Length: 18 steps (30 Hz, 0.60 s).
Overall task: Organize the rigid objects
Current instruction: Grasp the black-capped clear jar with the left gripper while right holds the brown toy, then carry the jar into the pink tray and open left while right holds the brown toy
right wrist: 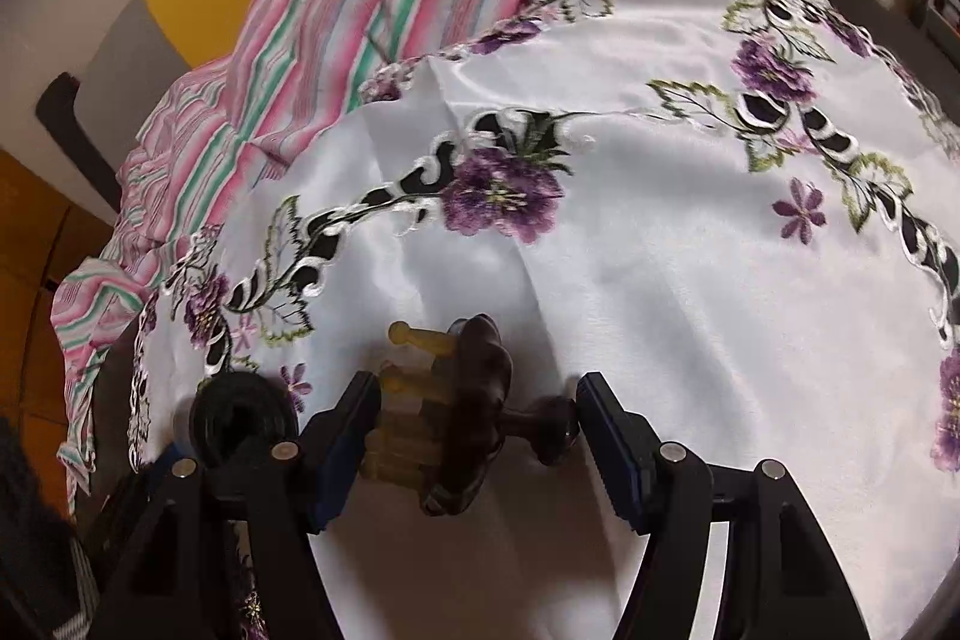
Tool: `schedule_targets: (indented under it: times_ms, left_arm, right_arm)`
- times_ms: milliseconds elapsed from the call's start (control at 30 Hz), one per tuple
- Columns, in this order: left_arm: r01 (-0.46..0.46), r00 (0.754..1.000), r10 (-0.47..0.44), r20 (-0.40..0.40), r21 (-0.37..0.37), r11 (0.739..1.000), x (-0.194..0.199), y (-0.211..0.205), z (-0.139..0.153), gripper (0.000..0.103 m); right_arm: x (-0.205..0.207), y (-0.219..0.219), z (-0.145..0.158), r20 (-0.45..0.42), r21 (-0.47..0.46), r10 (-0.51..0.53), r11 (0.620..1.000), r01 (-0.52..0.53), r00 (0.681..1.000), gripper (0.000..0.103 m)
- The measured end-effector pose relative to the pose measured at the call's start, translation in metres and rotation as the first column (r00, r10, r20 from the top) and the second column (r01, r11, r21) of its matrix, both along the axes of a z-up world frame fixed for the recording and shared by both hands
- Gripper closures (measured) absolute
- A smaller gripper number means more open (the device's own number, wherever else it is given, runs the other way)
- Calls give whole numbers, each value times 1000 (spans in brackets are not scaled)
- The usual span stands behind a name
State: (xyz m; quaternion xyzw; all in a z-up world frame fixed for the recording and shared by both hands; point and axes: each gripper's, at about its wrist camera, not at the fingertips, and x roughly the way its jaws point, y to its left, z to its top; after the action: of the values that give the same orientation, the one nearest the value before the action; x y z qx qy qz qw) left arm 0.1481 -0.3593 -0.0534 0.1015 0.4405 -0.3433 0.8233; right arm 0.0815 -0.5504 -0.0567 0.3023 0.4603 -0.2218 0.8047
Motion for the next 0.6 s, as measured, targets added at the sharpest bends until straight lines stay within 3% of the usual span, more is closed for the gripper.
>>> schedule_targets:
  times_ms: [100,333,600]
  left_arm:
    - [-12,1000,12,18,1,1000,-17,18,3,33]
    - [-54,998,52,-43,-55,997,-59,66,3,33]
    - [-91,995,86,-46,-135,987,-96,129,22,33]
  right_arm:
    - [3,7,0,6,-8,32,999,-32,999,35]
    - [10,32,2,5,-48,138,989,-137,990,35]
    - [18,74,5,46,-70,293,955,-289,955,35]
